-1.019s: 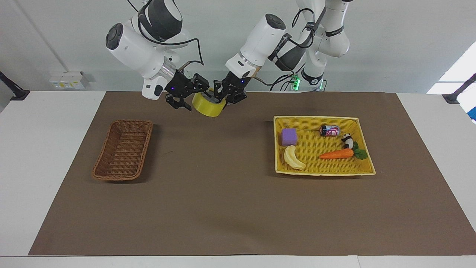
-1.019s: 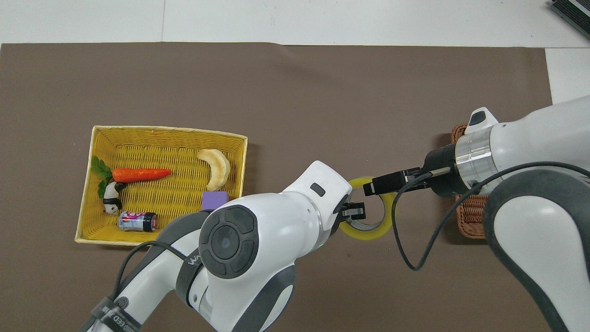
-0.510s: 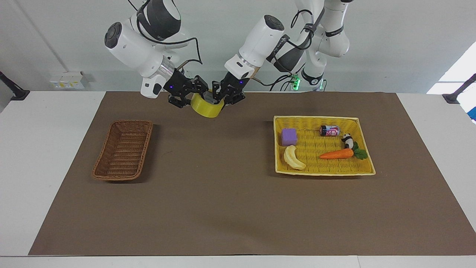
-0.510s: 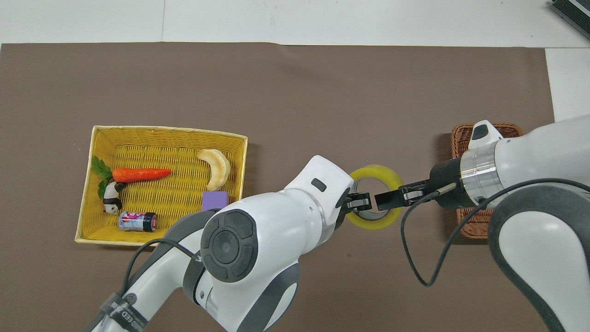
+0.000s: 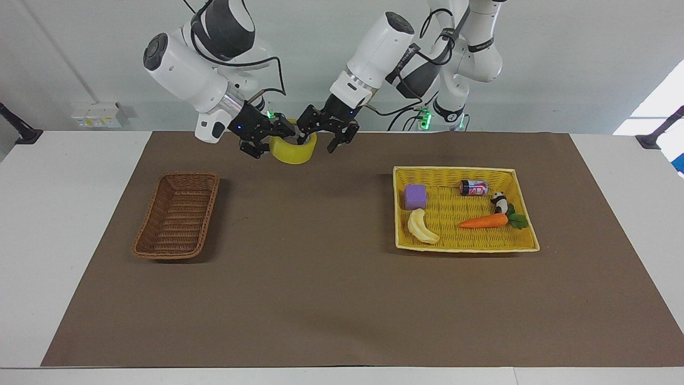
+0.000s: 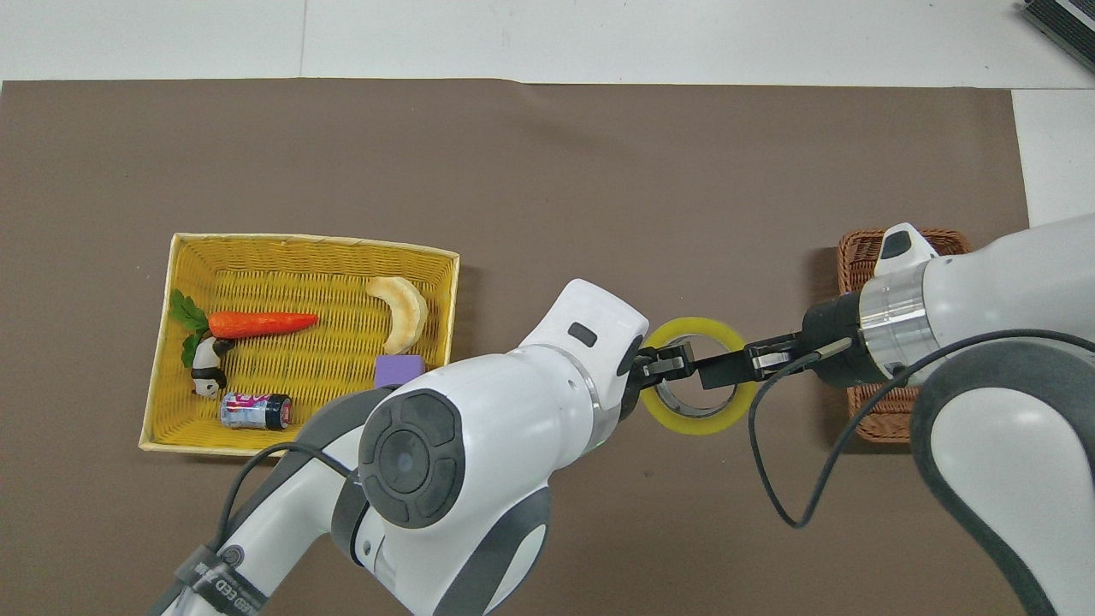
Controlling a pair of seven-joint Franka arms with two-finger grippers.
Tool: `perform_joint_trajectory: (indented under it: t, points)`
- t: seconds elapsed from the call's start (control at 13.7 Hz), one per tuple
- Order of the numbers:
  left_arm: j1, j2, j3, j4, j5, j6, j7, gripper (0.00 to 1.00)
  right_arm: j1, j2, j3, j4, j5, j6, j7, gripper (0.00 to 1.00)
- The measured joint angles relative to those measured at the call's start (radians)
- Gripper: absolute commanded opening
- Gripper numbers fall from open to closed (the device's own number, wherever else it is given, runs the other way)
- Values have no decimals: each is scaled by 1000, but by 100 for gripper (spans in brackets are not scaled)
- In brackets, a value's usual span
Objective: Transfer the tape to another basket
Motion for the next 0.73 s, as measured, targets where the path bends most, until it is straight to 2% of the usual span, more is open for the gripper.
perform_joint_trajectory:
  t: [0.15, 0.44, 0.58, 0.73]
  points:
    - [20, -26, 7, 0, 0, -22, -20, 100, -48, 6, -3, 1, -31, 5, -1, 0]
    - [77, -74, 19, 1, 9, -191, -5, 100, -174, 20, -8, 5, -127, 37, -15, 0]
    - [136, -81, 22, 5, 52, -295, 34, 100, -228, 31, -9, 3, -180, 37, -18, 0]
    - [225, -82, 26, 13, 90, -389, 112, 100, -311, 74, -10, -1, -186, 53, -98, 0]
